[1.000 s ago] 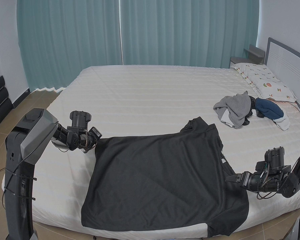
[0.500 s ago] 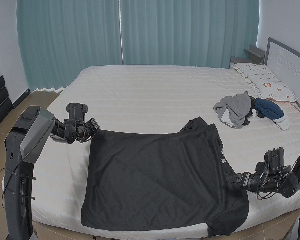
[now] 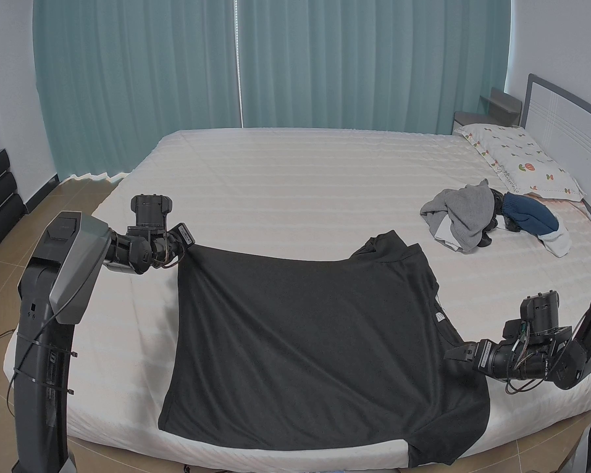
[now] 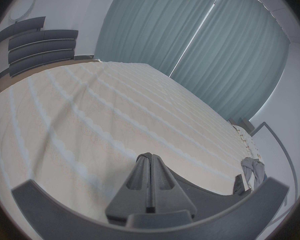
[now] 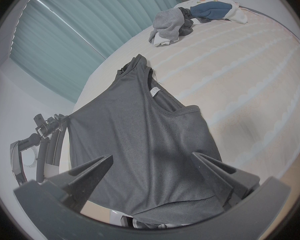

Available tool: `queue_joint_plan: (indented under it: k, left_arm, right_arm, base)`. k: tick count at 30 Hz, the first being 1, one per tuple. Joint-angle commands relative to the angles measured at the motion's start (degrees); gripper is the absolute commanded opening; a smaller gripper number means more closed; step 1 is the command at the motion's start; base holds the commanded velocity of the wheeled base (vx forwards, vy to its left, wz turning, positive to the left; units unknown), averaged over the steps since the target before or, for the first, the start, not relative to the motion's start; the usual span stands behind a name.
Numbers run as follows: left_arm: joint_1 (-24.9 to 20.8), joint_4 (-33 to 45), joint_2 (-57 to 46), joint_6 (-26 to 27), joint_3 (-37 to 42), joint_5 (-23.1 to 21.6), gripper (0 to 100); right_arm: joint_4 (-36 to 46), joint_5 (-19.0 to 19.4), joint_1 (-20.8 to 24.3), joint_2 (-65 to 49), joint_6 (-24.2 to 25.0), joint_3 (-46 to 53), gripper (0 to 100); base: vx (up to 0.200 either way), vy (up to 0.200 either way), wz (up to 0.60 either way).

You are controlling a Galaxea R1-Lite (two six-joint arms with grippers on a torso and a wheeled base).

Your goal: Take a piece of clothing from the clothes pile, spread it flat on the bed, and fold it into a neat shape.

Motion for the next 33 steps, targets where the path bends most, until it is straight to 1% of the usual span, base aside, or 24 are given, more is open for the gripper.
queue_joint_plan:
  k: [1,3,7,8,14,18,22,23,25,27,28,30,31,33]
  left_arm:
    - [0.0,0.8,2.9,0.1,-2.4,0.4,0]
    - [0.0,2.7,3.5,0.1,-3.4,0.4,0]
    - [-0.1,3.0,4.0,0.1,-4.6,0.5,0]
    - [-0.1,3.0,4.0,0.1,-4.7,0.4,100]
    - [-0.3,4.0,3.8,0.0,-4.7,0.6,100]
    - [-0.6,5.4,1.8,-1.1,-3.3,1.6,100]
    - [-0.8,8.7,-3.2,-4.0,-2.6,2.2,100]
    - [-0.8,10.0,-4.3,-5.7,-2.0,2.2,100]
    - [-0.7,12.8,-6.9,-9.1,0.3,1.4,100]
    - [-0.7,13.4,-7.7,-10.1,1.5,0.9,100]
    - [-0.6,13.7,-10.0,-11.9,5.6,-2.1,100]
    - [-0.6,13.7,-11.3,-12.5,7.8,-3.1,100]
    - [-0.7,13.4,-13.0,-13.3,11.0,-4.5,100]
    - [-0.8,12.8,-14.2,-13.7,14.1,-6.0,100]
  right_arm:
    - [0.0,0.1,0.0,0.1,0.1,-0.1,100]
    - [0.0,0.1,-0.1,0.1,0.1,-0.1,100]
    - [0.0,0.1,-0.1,0.0,0.1,-0.1,100]
    - [0.0,0.1,-0.1,0.0,0.1,-0.2,100]
    - [-0.1,0.1,-1.1,-0.4,0.2,-1.0,100]
    - [-1.4,0.0,-2.2,-0.7,0.6,-2.2,100]
    - [-3.8,0.1,-2.7,0.1,5.1,-5.0,100]
    - [-4.0,0.3,-2.8,0.5,6.0,-6.1,100]
    - [-3.9,0.9,-3.0,2.2,6.6,-8.7,100]
    - [-3.9,0.9,-3.2,2.9,6.6,-9.8,100]
    - [-3.4,0.8,-3.7,5.2,6.6,-13.7,100]
    - [-3.1,0.8,-4.0,6.1,6.6,-15.7,100]
    - [-2.1,0.8,-4.3,7.5,6.5,-18.5,100]
    - [0.2,0.8,-4.1,10.0,6.6,-22.8,100]
  base:
    - [0.0,0.0,0.0]
    - [0.0,0.0,0.0]
    - [0.0,0.0,0.0]
    - [0.0,0.0,0.0]
    - [0.0,0.0,0.0]
    - [0.0,0.0,0.0]
    - [0.0,0.0,0.0]
    - [0.0,0.0,0.0]
    - [0.0,0.0,0.0]
    - [0.0,0.0,0.0]
    - [0.0,0.0,0.0]
    - [0.0,0.0,0.0]
    - [0.0,0.0,0.0]
    - [0.0,0.0,0.0]
